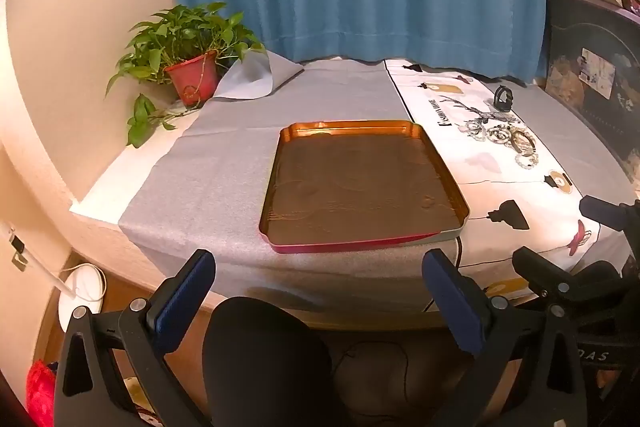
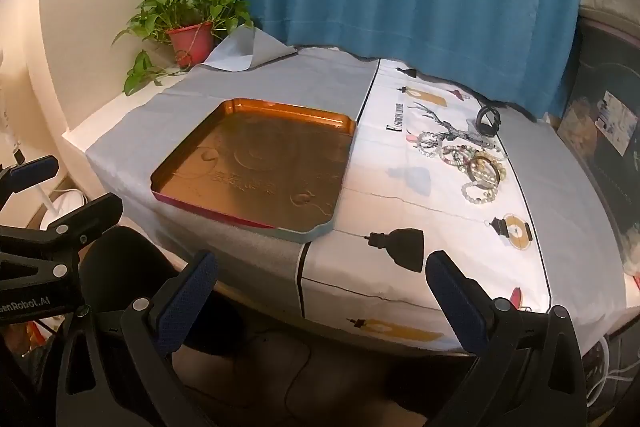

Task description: Organize jewelry

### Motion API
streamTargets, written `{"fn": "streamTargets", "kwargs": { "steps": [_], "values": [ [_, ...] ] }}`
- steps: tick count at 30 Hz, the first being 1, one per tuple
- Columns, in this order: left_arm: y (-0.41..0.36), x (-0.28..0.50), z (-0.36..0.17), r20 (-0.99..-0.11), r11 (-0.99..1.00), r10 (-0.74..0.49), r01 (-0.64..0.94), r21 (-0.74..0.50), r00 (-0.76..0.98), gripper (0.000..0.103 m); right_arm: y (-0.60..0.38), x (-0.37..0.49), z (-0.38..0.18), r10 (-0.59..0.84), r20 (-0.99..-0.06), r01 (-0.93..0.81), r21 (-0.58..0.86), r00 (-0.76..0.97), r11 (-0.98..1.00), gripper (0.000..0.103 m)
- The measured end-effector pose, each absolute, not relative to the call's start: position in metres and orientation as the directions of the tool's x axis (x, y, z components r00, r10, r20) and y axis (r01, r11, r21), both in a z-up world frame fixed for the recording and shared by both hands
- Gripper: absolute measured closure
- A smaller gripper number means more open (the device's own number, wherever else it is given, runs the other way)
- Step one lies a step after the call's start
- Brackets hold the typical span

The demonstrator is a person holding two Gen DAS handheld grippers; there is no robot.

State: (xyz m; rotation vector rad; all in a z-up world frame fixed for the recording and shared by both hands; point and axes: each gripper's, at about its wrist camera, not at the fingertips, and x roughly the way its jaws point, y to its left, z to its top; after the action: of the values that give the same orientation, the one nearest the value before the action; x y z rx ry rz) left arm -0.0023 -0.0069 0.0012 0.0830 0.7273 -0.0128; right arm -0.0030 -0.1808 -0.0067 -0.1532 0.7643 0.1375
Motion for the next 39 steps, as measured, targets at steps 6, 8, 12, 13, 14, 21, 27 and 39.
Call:
{"fn": "streamTargets", "kwargs": {
  "steps": [6, 8, 12, 13, 14, 21, 27, 39],
  "values": [
    [-0.0044, -0.0085, -0.0024, -0.662, 0.997, 0.015, 0.039, 0.066, 0.749, 0.001, -0.1842, -0.0028, -0.0072, 0.073, -0.699, -0.182, -0.083, 0.711, 0.98, 0.0],
    [-0.0044, -0.0067, -0.0021, -0.665, 0.997, 0.016, 0.04, 0.068, 0.747, 0.001, -0.183, -0.0025, -0.0073, 0.072, -0.7, -0.181, -0.083, 0.711, 0.98, 0.0],
    [0.0011, -0.0032, -0.002, -0.666, 0.997, 0.014, 0.043, 0.068, 0.746, 0.001, -0.1807, -0.0049, -0.0079, 0.068, -0.7, -0.174, -0.081, 0.711, 0.981, 0.0],
    [0.0005, -0.0032, -0.0018, -0.667, 0.997, 0.015, 0.042, 0.07, 0.745, 0.001, -0.1806, -0.0049, -0.008, 0.068, -0.7, -0.173, -0.081, 0.711, 0.982, 0.0],
    [0.0004, -0.0032, -0.0018, -0.667, 0.997, 0.015, 0.042, 0.07, 0.745, 0.001, -0.1815, -0.0056, -0.008, 0.069, -0.701, -0.173, -0.078, 0.71, 0.982, 0.0],
    [0.0005, -0.0036, -0.0019, -0.667, 0.996, 0.016, 0.043, 0.072, 0.745, 0.001, -0.1815, -0.0063, -0.01, 0.07, -0.701, -0.172, -0.076, 0.71, 0.982, 0.0],
    [-0.0003, -0.0036, -0.0019, -0.667, 0.996, 0.018, 0.042, 0.074, 0.745, 0.001, -0.1818, -0.0058, -0.0097, 0.07, -0.704, -0.173, -0.077, 0.707, 0.982, 0.0],
    [-0.0016, -0.0035, -0.002, -0.666, 0.996, 0.02, 0.041, 0.076, 0.746, 0.001, -0.1818, -0.0055, -0.0092, 0.07, -0.704, -0.173, -0.076, 0.706, 0.982, 0.0]
  ]
}}
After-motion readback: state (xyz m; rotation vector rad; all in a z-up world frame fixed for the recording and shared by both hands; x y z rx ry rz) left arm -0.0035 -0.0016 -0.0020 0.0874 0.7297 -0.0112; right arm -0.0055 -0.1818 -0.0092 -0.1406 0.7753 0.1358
